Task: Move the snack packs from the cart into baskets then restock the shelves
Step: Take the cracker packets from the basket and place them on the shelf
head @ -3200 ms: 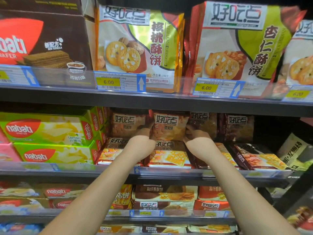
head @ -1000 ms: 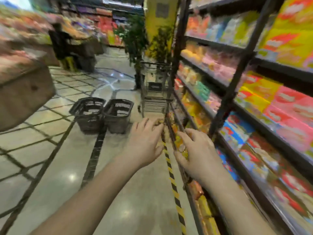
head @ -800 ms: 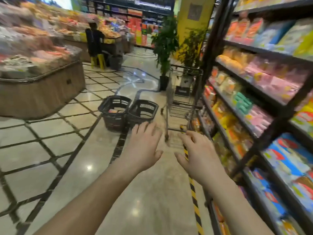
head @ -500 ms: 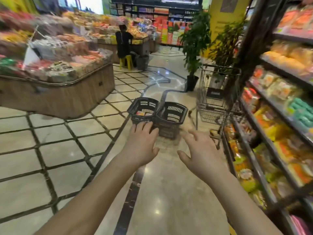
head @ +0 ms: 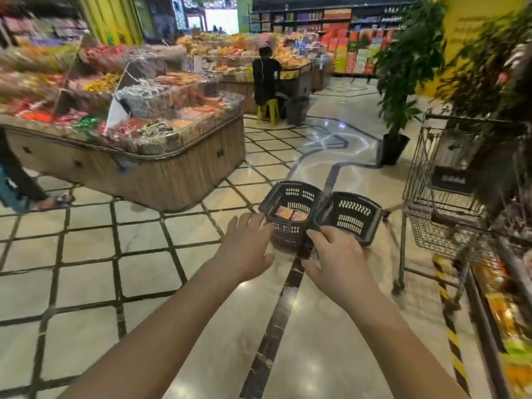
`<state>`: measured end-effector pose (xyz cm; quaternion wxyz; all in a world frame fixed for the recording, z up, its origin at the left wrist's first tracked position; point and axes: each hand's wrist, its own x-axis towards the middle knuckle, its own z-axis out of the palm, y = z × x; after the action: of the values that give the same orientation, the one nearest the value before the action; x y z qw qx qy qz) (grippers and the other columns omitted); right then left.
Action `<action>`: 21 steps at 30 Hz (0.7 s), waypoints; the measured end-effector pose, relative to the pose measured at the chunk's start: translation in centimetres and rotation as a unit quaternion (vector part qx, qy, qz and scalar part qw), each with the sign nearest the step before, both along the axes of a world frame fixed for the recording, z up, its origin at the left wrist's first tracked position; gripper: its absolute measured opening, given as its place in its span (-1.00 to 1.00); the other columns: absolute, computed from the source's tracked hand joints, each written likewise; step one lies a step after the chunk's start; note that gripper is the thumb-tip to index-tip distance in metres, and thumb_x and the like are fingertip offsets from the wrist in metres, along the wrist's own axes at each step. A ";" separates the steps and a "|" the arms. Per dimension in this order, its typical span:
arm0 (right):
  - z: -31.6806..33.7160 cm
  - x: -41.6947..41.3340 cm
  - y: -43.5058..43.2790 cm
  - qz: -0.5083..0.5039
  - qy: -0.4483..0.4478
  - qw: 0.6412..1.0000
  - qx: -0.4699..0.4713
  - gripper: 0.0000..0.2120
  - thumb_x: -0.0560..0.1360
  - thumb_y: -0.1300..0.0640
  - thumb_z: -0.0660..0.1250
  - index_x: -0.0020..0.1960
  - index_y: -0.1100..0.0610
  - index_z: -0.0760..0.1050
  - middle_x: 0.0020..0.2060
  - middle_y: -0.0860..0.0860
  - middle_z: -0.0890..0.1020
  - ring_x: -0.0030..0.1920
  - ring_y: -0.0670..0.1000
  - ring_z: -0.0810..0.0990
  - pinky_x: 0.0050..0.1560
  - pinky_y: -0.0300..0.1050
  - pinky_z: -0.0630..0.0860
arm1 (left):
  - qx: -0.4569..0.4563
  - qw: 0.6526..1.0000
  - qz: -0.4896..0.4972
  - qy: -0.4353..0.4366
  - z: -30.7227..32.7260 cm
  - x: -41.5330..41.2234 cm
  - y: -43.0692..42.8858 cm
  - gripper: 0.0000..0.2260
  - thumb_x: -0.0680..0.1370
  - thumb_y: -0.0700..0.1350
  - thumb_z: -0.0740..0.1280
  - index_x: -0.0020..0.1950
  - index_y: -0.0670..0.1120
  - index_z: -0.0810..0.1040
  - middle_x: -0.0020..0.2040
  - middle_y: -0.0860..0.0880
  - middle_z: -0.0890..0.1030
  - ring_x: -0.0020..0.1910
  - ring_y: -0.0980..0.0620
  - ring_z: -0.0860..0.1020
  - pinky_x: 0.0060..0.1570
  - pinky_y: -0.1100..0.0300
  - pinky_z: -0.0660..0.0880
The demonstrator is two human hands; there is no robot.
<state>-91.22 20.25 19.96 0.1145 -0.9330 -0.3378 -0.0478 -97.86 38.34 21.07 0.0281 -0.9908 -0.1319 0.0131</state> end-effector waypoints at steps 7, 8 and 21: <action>0.2 13.5 5.5 0.024 0.023 0.999 -0.029 -0.47 0.59 -0.09 0.29 0.52 -0.02 0.30 0.41 0.03 0.40 0.38 0.11 0.35 0.46 0.04 0.26 | 0.007 1.000 0.007 0.020 -1.0 12.6 5.2 -0.38 0.62 0.19 0.29 0.62 0.04 0.20 0.65 -0.10 0.15 0.63 -0.17 0.10 0.59 -0.17 0.08; 0.0 15.2 6.4 0.025 0.029 0.999 -0.034 -0.47 0.60 -0.09 0.28 0.52 -0.02 0.29 0.42 0.03 0.39 0.40 0.11 0.34 0.47 0.04 0.24 | 0.005 1.000 0.008 0.027 -1.3 14.2 6.2 -0.37 0.62 0.20 0.28 0.63 0.05 0.19 0.66 -0.10 0.14 0.63 -0.17 0.09 0.60 -0.18 0.07; -8.1 40.9 25.3 0.002 0.090 0.991 -0.097 -0.43 0.58 -0.11 0.29 0.54 -0.02 0.26 0.44 0.05 0.36 0.42 0.12 0.34 0.50 0.12 0.19 | -0.024 0.996 -0.042 0.079 -8.1 39.4 25.7 -0.39 0.62 0.16 0.28 0.62 0.03 0.20 0.63 -0.08 0.19 0.59 -0.15 0.14 0.57 -0.10 0.09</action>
<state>-50.28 45.56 11.81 0.0530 -0.9395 -0.3313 0.0696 -58.48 64.02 13.01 0.0153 -0.9916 -0.0874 0.0936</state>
